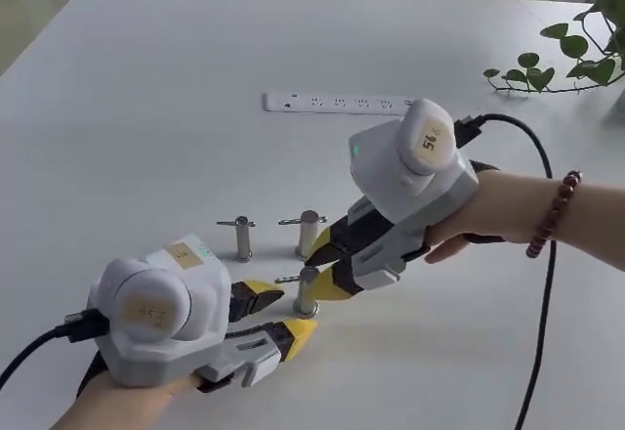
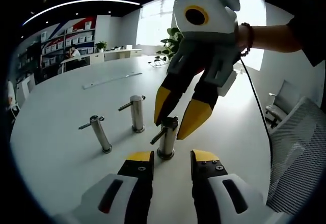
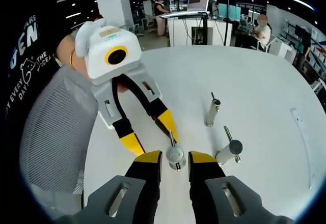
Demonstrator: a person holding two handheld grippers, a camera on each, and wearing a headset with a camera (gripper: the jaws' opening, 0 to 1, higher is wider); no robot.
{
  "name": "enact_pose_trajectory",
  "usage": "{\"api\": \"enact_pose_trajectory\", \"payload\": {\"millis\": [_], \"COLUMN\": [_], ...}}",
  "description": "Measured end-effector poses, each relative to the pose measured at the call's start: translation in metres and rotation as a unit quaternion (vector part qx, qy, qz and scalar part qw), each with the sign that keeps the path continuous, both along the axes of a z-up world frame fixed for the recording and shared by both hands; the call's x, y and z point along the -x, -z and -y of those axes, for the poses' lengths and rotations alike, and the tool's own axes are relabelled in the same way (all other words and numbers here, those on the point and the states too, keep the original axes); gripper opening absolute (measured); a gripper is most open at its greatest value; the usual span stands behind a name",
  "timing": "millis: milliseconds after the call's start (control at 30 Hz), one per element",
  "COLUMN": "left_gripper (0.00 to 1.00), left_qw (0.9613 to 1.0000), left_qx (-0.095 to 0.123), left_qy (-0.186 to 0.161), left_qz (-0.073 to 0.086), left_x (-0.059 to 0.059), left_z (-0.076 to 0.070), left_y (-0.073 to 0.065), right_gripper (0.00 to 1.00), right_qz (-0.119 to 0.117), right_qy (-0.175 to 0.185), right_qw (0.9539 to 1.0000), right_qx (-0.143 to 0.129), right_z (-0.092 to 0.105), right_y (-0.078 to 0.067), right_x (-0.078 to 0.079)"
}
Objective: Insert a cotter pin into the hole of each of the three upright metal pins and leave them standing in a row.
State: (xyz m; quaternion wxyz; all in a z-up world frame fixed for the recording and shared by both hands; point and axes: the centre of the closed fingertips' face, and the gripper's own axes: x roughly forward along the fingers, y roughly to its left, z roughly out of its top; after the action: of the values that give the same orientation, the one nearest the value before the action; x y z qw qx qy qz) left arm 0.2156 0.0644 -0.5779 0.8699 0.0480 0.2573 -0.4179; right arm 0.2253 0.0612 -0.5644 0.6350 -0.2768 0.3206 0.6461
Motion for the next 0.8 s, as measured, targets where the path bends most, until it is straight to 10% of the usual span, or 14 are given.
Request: {"api": "enact_pose_trajectory", "payload": {"millis": [800], "left_gripper": [0.29], "left_qw": [1.0000], "left_qx": [-0.004], "left_qy": [-0.006], "left_qz": [0.000], "left_x": [-0.0015], "left_z": [-0.0067], "left_y": [-0.0012], "right_gripper": [0.09], "right_qz": [0.000], "right_qy": [0.013], "right_qw": [0.9997], "right_qx": [-0.020], "right_z": [-0.0017], "right_y": [0.0041], "right_x": [-0.0043]}}
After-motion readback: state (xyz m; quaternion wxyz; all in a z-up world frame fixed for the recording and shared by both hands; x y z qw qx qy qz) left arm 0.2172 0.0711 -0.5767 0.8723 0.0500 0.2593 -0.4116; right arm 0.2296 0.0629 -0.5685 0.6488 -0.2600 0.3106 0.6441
